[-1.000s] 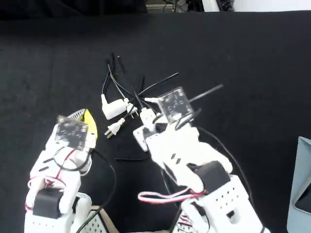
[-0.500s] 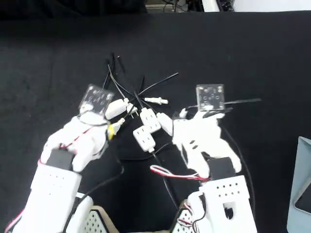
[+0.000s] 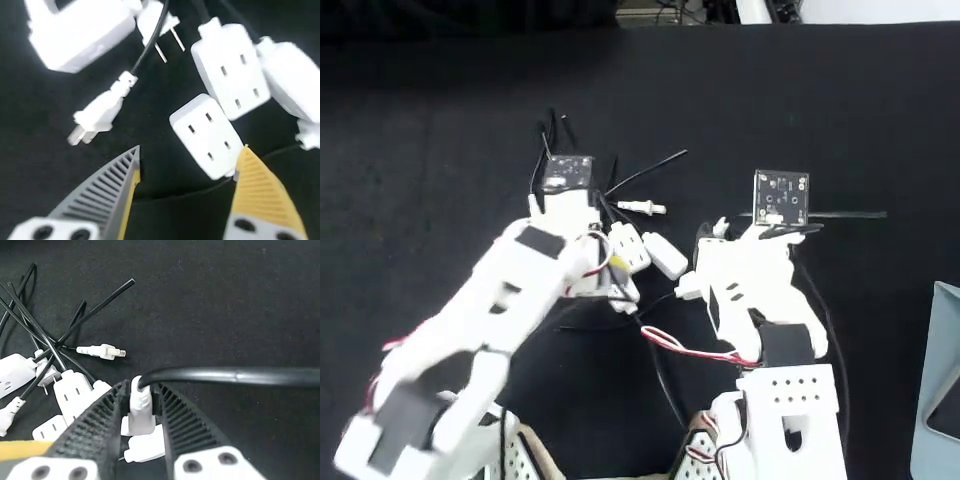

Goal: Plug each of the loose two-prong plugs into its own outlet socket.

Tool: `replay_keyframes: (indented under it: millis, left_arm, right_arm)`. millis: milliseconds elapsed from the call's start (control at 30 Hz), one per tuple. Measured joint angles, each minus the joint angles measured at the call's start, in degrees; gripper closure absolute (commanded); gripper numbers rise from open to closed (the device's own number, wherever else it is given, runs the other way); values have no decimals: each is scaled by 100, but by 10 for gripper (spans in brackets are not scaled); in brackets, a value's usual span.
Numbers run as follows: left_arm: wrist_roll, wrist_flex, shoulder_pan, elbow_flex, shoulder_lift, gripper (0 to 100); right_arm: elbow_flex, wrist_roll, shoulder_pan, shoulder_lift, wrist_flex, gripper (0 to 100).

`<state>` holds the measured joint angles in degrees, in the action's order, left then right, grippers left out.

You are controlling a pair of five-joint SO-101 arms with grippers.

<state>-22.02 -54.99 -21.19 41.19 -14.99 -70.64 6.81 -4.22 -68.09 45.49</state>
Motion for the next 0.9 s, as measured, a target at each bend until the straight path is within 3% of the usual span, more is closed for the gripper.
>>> replay_keyframes:
  millis: [367, 533, 567, 600, 900]
  left_arm:
    - [-615, 9, -149, -1319, 2242, 716]
    - [-633, -18, -211, -1398, 2347, 952]
    - [-633, -35, -229, -1407, 2347, 984]
    - [-624, -62, -255, -1468, 2347, 955]
    - [1099, -519, 237, -1732, 2356, 971]
  right_arm:
    - [0, 0, 0, 0, 0, 985]
    - [0, 0, 0, 0, 0, 985]
    - [0, 0, 0, 0, 0, 985]
    - [0, 0, 0, 0, 0, 985]
    - [0, 0, 0, 0, 0, 985]
